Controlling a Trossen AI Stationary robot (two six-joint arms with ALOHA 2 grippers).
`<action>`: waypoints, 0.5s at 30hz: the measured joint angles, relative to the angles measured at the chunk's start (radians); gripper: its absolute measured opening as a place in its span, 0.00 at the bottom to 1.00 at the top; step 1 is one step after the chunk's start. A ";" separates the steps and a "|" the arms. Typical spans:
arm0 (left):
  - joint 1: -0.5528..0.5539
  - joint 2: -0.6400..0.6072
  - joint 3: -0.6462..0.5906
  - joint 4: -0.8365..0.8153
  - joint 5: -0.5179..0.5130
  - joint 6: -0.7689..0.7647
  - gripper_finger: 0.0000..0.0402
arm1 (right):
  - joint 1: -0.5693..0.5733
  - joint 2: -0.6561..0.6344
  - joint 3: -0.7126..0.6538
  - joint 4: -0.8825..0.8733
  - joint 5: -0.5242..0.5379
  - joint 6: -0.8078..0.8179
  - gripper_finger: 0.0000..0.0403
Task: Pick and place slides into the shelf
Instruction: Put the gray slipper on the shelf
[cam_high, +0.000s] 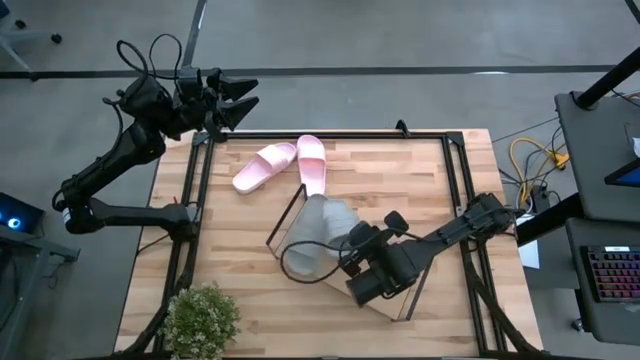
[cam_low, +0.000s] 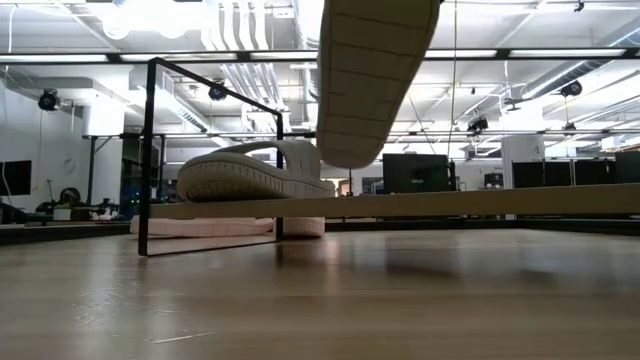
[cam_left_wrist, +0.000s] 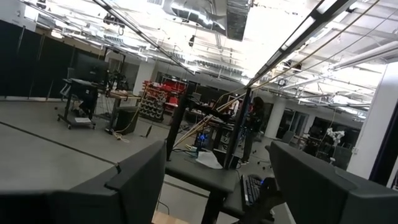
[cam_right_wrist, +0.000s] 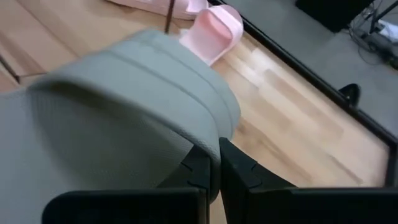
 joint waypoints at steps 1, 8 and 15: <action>0.000 0.000 0.000 -0.001 0.000 0.000 0.68 | 0.001 -0.002 -0.011 0.000 -0.001 -0.013 0.02; 0.000 -0.001 0.000 -0.002 0.000 -0.001 0.68 | 0.018 -0.020 -0.092 0.000 0.050 -0.020 0.02; 0.000 -0.002 0.000 -0.009 0.000 -0.002 0.68 | 0.028 -0.074 -0.218 -0.005 0.048 0.034 0.02</action>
